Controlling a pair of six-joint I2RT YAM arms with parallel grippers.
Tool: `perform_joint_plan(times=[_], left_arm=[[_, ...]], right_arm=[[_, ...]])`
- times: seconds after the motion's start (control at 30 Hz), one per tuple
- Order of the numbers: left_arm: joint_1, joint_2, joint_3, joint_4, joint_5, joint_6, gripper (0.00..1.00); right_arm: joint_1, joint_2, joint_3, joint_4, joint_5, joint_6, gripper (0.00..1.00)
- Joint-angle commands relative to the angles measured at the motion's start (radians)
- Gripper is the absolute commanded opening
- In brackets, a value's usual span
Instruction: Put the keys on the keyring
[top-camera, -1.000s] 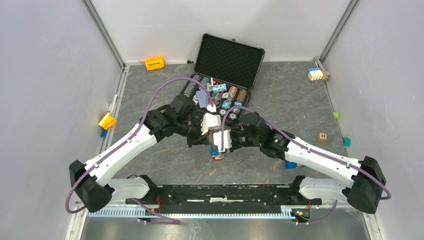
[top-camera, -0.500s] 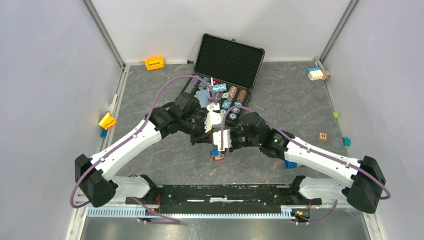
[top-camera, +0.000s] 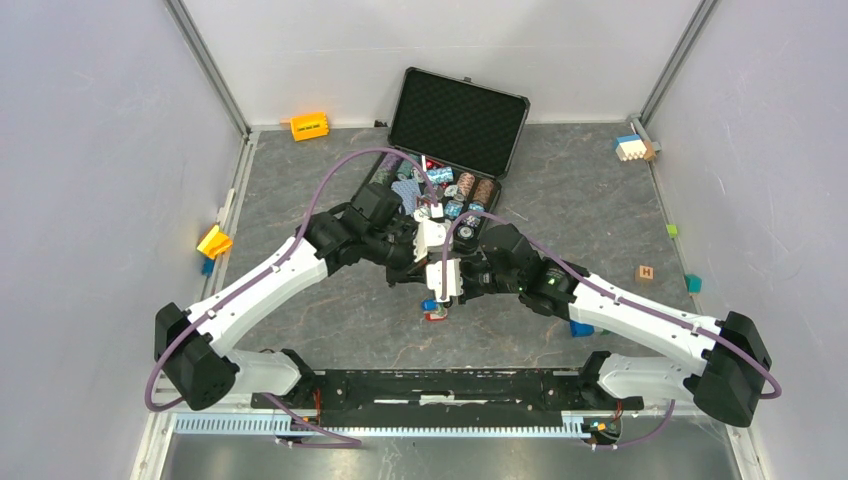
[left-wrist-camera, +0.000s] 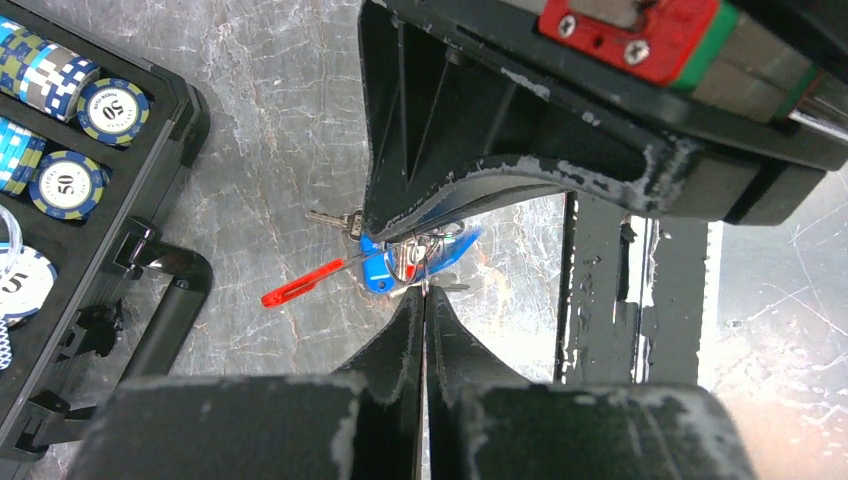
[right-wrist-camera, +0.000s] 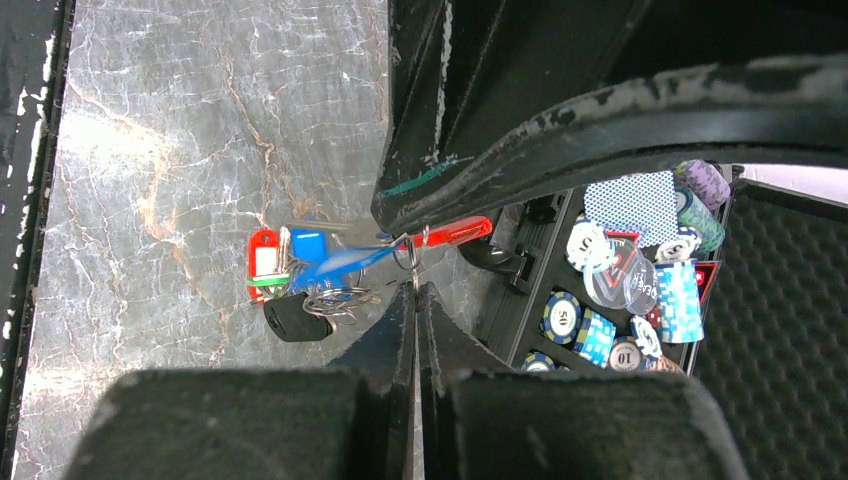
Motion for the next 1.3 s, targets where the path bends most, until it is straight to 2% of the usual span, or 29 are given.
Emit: perform_joint_plan(times=[0.0, 0.8, 1.27], left_arm=[[-0.004, 0.002, -0.001, 0.058, 0.016, -0.001, 0.02], [-0.004, 0.033, 0.001, 0.058, -0.092, -0.039, 0.02], [-0.004, 0.021, 0.009, 0.059, -0.068, -0.026, 0.02]], right_arm=[[0.006, -0.024, 0.041, 0.056, -0.015, 0.014, 0.0], [0.006, -0.024, 0.04, 0.053, -0.022, 0.008, 0.0], [0.006, -0.021, 0.041, 0.05, -0.033, 0.008, 0.0]])
